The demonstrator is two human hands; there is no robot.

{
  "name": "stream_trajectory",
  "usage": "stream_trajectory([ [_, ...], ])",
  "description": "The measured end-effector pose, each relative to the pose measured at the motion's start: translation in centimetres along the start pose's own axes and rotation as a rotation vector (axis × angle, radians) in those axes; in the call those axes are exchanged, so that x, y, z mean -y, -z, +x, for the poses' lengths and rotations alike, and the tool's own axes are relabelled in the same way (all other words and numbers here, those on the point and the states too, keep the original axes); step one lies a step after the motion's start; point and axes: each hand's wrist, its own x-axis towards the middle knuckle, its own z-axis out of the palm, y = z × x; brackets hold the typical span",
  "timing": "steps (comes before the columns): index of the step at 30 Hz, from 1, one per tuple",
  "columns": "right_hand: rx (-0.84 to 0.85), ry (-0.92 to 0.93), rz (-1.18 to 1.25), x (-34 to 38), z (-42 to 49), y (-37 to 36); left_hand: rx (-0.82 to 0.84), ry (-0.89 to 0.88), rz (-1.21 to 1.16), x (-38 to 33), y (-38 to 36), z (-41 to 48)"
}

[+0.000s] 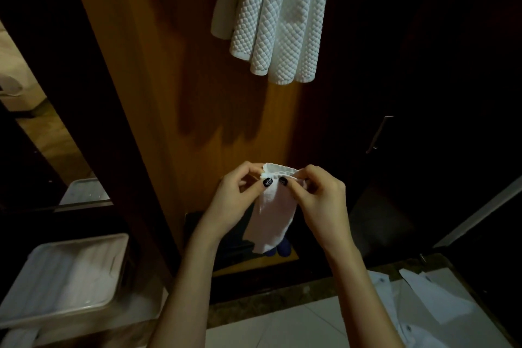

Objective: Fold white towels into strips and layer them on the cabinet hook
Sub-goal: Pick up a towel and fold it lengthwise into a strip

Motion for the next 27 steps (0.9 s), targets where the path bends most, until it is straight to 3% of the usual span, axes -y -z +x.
stream_trajectory([
  [6,0.142,-0.079,0.137,0.4,0.6,1.1,0.037,-0.008,0.000,-0.6,0.4,0.2],
  [16,-0.033,-0.064,0.039,1.5,0.4,0.8,-0.198,-0.184,0.195,-2.0,-1.3,-0.1],
  [19,-0.002,-0.116,0.149,1.5,0.7,1.2,-0.211,-0.206,0.149,-2.5,-1.6,0.0],
  [23,0.190,-0.198,0.200,1.0,1.6,1.7,-0.208,-0.203,0.028,-3.0,-1.3,0.3],
  [27,0.153,-0.180,0.182,0.8,2.6,1.2,-0.283,-0.145,-0.092,-1.8,-1.5,0.5],
])
